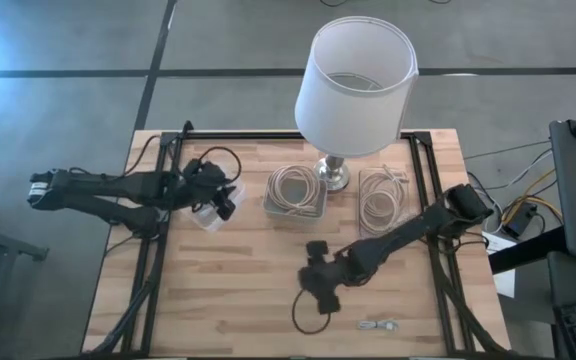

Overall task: Pick & Place USB Port
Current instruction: Put the white USB charger cable into the white bin

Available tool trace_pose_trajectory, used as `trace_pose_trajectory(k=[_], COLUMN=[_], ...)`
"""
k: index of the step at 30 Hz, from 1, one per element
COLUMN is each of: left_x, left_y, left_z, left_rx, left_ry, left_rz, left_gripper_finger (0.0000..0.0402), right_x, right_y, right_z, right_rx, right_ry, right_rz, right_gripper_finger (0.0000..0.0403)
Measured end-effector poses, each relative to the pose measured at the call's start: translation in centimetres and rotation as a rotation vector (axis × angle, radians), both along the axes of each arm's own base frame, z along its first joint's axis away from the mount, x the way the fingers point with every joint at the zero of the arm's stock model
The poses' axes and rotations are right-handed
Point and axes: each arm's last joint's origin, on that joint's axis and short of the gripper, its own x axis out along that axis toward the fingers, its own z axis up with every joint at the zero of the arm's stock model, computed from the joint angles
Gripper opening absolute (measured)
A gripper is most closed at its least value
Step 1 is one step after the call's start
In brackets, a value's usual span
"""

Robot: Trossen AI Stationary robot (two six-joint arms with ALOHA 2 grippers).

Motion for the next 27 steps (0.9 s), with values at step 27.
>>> trace_pose_trajectory(k=[27], left_x=[1.2], left_y=[-0.9], left_z=[-1.6], left_rx=[0.048], left_ry=[-0.039], left_rz=[-0.114], left_gripper_finger=[0.0106], right_x=[-12.5], right_y=[10.0], right_z=[-4.7], right_rx=[0.253], right_ry=[0.578], right_rz=[-0.204], right_gripper_finger=[0.0173])
